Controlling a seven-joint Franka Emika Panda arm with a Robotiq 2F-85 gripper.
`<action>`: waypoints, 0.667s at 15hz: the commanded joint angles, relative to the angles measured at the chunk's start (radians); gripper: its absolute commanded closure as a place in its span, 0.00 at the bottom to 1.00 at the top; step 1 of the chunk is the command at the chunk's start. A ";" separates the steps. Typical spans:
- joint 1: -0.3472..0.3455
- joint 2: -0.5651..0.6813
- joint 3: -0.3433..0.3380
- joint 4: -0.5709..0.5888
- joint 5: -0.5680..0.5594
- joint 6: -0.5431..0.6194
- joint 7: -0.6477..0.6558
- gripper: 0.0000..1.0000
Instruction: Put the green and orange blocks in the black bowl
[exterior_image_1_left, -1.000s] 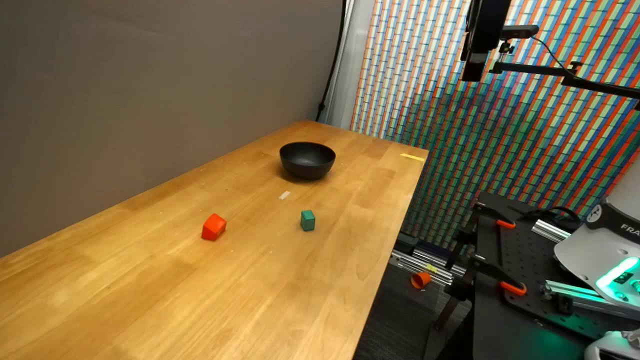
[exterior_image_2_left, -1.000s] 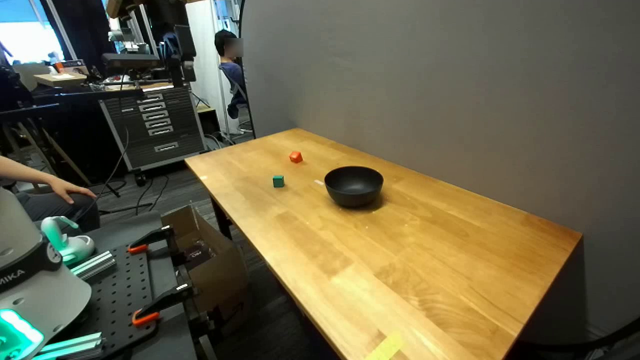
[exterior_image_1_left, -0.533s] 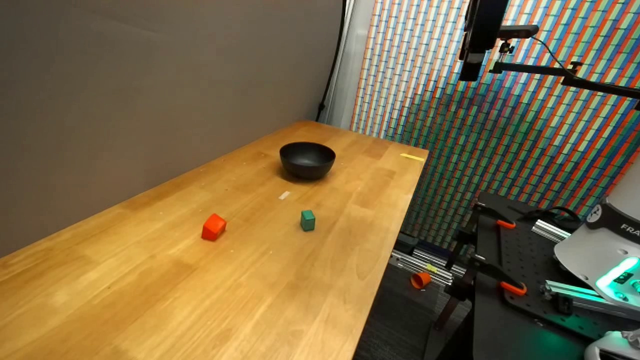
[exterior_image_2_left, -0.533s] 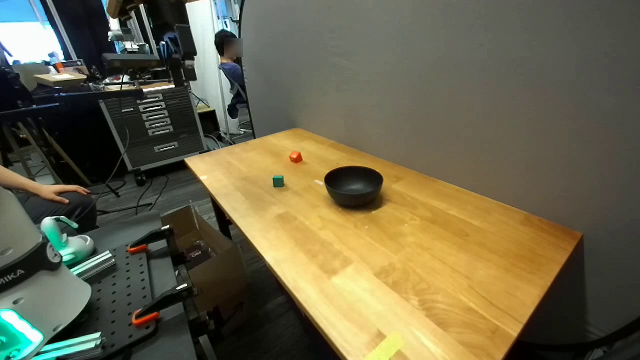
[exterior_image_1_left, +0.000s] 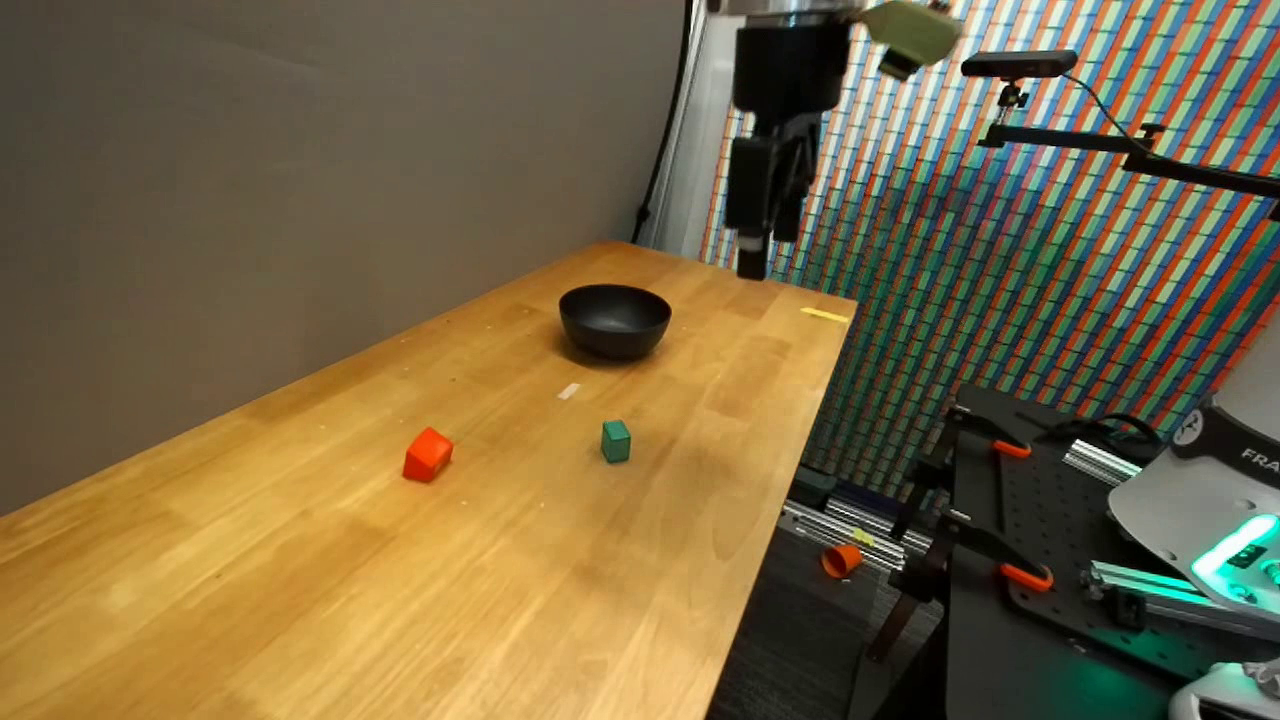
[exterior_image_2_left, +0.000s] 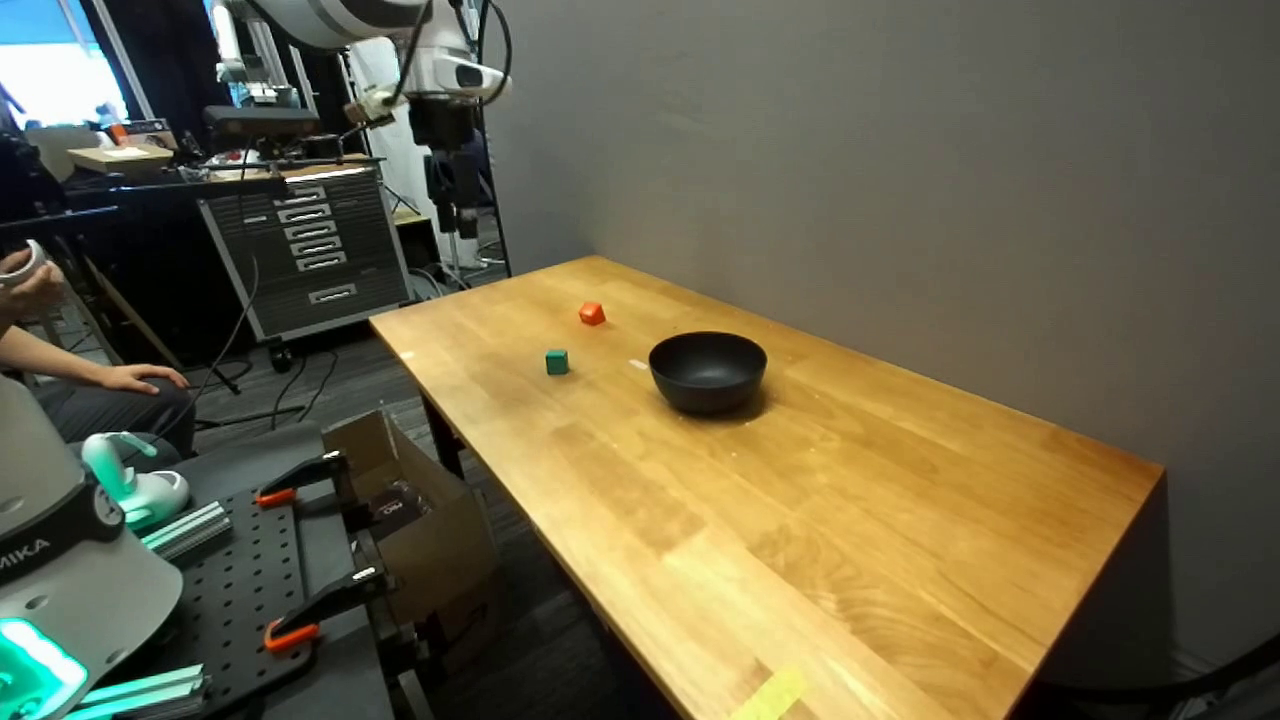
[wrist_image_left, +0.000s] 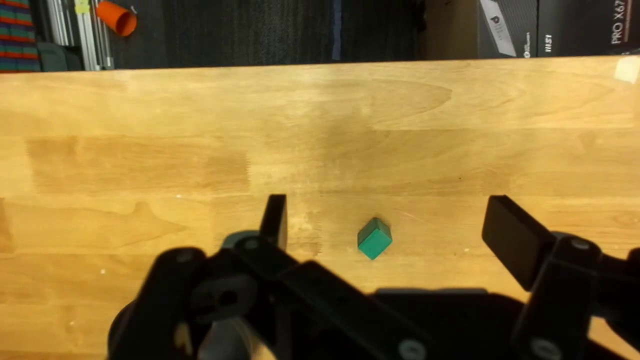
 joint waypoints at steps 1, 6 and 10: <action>0.046 0.264 -0.064 0.186 0.022 0.022 0.036 0.00; 0.107 0.577 -0.169 0.448 0.034 0.056 0.076 0.00; 0.132 0.732 -0.216 0.607 0.103 0.048 0.081 0.00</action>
